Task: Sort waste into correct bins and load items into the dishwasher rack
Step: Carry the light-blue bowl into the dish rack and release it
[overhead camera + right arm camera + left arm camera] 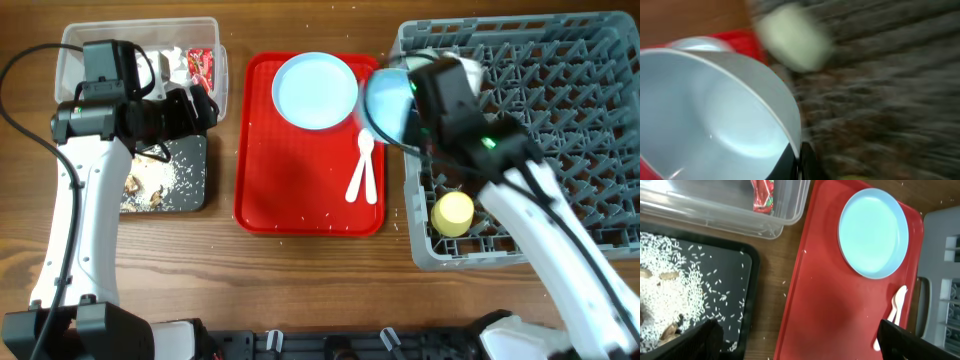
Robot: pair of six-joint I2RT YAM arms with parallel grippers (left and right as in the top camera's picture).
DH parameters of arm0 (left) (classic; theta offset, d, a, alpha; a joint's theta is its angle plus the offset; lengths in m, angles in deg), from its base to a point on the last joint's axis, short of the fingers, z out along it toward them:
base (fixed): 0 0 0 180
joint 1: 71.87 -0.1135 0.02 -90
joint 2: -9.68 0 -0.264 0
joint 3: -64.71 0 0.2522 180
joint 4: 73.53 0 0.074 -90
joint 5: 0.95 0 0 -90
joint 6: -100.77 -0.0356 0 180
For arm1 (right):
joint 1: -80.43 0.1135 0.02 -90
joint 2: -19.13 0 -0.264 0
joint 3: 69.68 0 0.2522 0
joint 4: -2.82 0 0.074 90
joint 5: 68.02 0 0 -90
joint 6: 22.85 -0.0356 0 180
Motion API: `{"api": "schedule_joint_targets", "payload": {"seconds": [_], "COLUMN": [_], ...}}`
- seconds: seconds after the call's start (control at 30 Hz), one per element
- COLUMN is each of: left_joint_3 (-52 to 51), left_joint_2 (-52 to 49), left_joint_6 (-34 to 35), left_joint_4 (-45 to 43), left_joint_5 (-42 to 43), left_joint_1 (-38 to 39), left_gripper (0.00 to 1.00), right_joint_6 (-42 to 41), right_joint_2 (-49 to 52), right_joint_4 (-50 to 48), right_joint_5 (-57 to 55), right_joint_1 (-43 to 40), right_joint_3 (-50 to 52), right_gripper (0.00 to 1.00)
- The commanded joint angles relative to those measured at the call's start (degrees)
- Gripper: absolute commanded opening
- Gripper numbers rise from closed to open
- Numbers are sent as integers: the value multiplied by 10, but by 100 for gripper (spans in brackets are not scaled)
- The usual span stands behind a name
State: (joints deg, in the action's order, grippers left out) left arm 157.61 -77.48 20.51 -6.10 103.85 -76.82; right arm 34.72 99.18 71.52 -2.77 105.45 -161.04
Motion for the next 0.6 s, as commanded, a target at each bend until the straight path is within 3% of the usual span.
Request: {"api": "schedule_joint_targets", "payload": {"seconds": [0.0, 0.2, 0.57], "left_joint_3": [8, 8, 8], "left_joint_2": [2, 2, 2], "left_joint_6": [-3, -3, -3], "left_joint_4": [0, 0, 0], "left_joint_5": [-3, -3, -3], "left_joint_1": [-2, -2, -2], "left_gripper": [100, 100, 100], "right_joint_6": [56, 219, 309], "right_joint_2": [-35, -12, 136], "right_joint_4": [87, 141, 96], "right_joint_5": [-320, -322, -411], "right_joint_1": [1, 1, 1], "right_joint_3": [-2, 19, 20], "right_gripper": [4, 4, 4]}}
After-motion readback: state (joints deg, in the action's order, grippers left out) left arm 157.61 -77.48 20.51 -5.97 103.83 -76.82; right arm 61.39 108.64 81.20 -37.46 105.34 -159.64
